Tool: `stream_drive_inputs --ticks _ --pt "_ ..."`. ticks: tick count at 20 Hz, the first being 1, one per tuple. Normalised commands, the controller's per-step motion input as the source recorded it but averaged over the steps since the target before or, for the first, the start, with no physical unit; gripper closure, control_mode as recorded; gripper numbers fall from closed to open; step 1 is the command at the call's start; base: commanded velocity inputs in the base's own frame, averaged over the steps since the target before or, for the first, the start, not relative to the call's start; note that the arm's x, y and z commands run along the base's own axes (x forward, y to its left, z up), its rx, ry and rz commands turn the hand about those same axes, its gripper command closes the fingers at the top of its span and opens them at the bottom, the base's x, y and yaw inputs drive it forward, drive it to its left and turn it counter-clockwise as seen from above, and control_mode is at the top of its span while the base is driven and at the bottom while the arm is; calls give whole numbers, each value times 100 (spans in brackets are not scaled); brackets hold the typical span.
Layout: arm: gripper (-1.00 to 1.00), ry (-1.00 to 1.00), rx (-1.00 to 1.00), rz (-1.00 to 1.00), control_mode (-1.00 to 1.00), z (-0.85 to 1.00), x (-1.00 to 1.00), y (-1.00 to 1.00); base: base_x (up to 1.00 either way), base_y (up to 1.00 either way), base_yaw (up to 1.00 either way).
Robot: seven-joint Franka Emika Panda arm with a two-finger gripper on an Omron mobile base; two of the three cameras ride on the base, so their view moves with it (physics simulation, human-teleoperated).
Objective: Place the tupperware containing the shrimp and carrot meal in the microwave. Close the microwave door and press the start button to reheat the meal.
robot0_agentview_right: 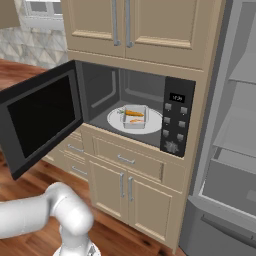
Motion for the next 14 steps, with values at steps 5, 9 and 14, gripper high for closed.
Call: stream_drive_inputs --ticks 5,9,14 --pt "-100 0 0 -25 -100 -1 0 -98 0 0 0" --pt "-100 0 0 -25 -100 -5 0 -100 0 0 0" --pt "-100 0 0 -23 -100 -17 0 -97 0 0 0"
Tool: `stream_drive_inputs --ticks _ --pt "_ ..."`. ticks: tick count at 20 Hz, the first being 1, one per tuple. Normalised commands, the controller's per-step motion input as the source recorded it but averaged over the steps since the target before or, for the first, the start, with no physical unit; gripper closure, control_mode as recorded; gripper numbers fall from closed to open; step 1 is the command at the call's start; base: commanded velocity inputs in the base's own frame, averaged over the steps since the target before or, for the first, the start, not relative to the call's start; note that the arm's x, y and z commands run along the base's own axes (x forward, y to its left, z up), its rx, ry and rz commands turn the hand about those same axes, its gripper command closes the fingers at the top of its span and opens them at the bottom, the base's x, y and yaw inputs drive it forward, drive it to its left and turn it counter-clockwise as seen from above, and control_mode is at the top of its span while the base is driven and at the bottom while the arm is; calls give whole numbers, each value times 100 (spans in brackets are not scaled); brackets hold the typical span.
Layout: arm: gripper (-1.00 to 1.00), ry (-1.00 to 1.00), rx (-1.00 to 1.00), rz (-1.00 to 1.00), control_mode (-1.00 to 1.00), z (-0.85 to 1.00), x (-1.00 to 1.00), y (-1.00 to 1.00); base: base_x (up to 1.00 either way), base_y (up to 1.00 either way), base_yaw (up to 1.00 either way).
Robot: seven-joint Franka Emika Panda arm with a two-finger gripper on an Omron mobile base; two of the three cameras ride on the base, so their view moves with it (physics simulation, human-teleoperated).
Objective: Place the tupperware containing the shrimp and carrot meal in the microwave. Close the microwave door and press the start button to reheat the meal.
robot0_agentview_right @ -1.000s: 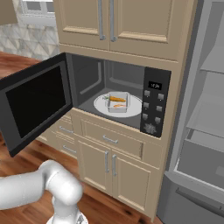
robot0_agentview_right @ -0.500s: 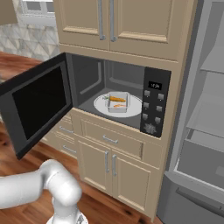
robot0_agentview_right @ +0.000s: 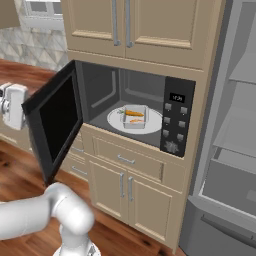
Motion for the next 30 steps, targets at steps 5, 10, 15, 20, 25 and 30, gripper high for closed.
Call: stream_drive_inputs --ticks 5,10,15,20,25,30 --pt "-100 -1 0 -14 -100 -22 17 -69 0 0 0" --pt "-100 -2 0 -3 -100 -14 42 -53 0 0 0" --pt "-100 -4 0 0 -100 -9 53 -43 0 0 0" --pt "-100 -5 0 0 -100 -10 56 -43 0 0 0" --pt "-100 -9 0 3 -100 -18 64 -42 0 0 0" --pt "-100 -12 0 9 -100 -29 65 -43 0 0 0"
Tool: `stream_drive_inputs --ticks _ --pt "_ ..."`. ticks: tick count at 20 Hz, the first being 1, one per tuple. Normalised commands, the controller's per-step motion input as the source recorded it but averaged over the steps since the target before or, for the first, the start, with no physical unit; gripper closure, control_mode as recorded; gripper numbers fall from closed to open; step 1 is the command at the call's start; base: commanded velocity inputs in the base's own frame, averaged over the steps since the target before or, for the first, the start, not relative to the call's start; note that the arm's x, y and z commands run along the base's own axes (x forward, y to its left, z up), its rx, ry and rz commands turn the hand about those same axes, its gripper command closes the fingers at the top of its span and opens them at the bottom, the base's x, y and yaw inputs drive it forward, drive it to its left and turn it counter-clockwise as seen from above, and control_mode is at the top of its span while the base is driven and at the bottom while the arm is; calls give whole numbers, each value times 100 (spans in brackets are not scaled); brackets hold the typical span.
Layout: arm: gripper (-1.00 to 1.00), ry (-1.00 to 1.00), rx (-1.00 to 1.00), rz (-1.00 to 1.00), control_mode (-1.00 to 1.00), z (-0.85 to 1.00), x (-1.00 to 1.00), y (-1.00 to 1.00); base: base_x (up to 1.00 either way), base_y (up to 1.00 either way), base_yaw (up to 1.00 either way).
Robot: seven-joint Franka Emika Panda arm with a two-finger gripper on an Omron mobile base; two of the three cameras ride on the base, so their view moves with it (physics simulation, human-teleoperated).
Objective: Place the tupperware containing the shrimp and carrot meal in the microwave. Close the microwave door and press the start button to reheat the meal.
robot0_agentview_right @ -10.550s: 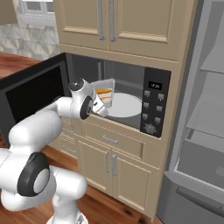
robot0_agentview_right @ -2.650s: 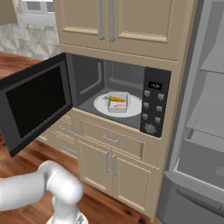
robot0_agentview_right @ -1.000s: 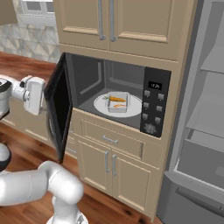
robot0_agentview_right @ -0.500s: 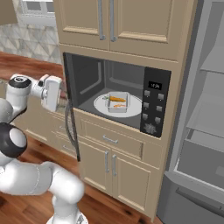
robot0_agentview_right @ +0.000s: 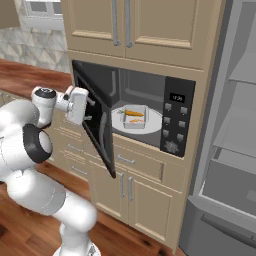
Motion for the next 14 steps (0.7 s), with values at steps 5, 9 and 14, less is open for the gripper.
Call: stream_drive_inputs --ticks 5,9,14 --pt "-100 -15 0 10 -100 -17 58 -37 0 0 0" --pt "-100 -14 0 9 -100 -2 58 -33 0 0 0" --pt "-100 -11 0 12 -100 0 57 -32 0 0 0"
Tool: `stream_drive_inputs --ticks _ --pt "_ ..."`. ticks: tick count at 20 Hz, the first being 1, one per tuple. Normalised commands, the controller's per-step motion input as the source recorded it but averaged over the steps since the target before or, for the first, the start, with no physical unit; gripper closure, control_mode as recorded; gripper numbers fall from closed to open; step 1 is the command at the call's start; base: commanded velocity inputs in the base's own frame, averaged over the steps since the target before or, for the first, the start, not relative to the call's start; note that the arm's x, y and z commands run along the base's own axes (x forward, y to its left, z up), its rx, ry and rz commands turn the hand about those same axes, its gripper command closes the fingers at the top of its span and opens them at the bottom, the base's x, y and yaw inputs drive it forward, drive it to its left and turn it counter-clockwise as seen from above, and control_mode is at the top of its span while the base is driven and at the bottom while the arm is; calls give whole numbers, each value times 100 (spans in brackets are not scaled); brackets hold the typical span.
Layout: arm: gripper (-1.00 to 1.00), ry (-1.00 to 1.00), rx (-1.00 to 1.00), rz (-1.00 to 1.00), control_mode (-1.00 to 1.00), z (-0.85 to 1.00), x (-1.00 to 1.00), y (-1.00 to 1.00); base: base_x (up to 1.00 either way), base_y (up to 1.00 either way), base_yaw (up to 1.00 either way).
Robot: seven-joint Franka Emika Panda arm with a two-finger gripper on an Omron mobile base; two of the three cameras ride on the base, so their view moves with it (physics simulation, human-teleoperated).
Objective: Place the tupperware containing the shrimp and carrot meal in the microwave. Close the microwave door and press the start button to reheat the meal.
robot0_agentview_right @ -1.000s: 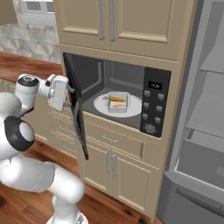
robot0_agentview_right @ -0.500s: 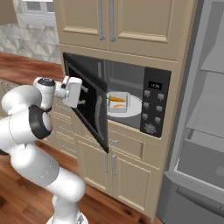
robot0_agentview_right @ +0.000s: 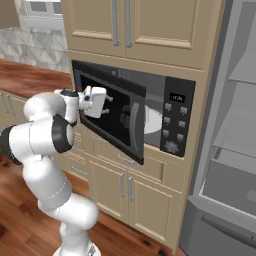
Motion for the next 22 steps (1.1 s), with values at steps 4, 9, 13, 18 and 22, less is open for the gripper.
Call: stream_drive_inputs --ticks 4,9,13,18,22 --pt "-100 -9 0 15 -100 0 59 -31 0 0 0" --pt "-100 -6 0 17 -100 0 61 -32 0 0 0" --pt "-100 -5 0 18 -100 0 55 -33 0 0 0" --pt "-100 -1 0 17 -100 0 40 -27 0 0 0" --pt "-100 0 -1 14 -100 20 2 -22 0 0 0"
